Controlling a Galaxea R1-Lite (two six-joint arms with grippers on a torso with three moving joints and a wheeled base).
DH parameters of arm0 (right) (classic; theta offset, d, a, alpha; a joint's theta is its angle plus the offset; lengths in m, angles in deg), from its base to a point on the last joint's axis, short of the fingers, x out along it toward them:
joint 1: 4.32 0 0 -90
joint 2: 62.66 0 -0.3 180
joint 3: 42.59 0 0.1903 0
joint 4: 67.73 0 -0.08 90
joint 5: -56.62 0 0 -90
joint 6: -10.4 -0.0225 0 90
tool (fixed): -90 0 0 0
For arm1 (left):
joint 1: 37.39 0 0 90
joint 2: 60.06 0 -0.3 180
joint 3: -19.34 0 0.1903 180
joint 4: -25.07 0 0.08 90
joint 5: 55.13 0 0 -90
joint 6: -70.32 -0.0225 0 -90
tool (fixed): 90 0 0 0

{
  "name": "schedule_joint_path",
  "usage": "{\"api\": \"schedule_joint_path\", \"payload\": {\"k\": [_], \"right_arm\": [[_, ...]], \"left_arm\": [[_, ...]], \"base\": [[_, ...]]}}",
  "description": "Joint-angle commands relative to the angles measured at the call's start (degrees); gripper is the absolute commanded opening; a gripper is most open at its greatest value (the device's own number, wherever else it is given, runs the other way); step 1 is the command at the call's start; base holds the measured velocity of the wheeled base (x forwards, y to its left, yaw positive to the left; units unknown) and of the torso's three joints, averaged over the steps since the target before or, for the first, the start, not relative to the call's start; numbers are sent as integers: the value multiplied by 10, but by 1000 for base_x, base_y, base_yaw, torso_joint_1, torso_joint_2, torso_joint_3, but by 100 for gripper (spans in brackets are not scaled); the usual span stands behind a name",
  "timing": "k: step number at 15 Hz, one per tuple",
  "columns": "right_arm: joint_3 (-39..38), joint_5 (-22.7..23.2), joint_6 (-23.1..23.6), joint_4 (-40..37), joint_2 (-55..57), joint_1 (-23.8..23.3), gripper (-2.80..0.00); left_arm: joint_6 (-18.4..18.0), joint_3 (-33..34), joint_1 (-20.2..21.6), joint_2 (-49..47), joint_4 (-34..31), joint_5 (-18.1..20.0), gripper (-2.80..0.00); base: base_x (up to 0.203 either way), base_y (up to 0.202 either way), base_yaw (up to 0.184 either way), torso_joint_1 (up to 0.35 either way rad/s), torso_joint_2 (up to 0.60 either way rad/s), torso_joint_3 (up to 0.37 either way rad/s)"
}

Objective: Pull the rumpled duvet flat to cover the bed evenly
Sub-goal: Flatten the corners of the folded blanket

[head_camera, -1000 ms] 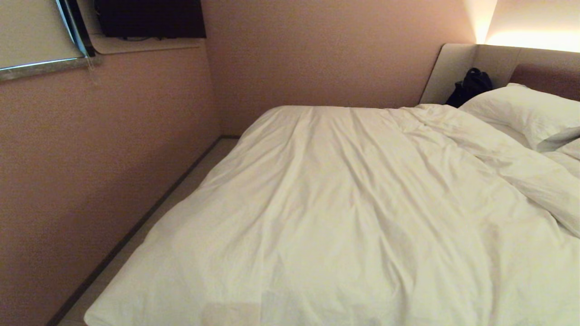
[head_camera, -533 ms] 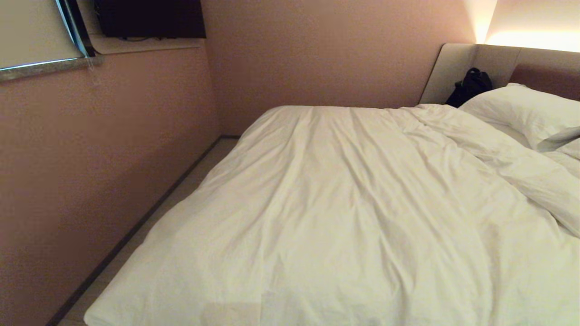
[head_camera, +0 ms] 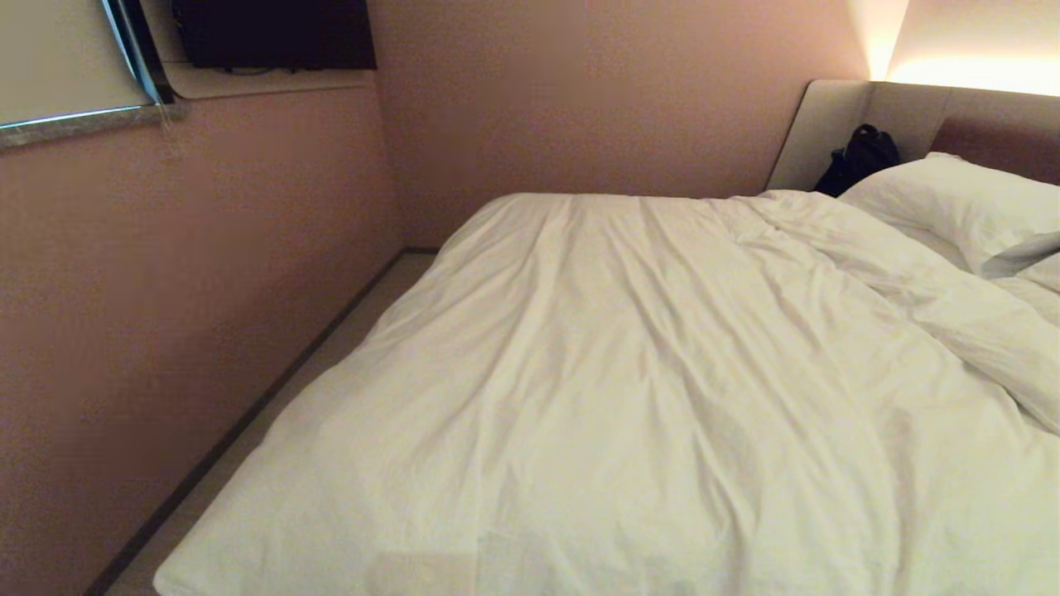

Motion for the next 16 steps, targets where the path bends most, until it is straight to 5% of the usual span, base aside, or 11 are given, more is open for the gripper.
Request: {"api": "schedule_joint_path", "payload": {"k": [1,4,16], "right_arm": [[0,0,0,0,0,0,-280],[0,0,0,0,0,0,-280],[0,0,0,0,0,0,-280]], "left_arm": [[-21,27,-3,62,-1,8,-280],[-74,57,0,130,3,70,-280],[-68,267,2,130,204,108,-280]], "base": [[0,0,0,0,0,0],[0,0,0,0,0,0],[0,0,0,0,0,0]]}}
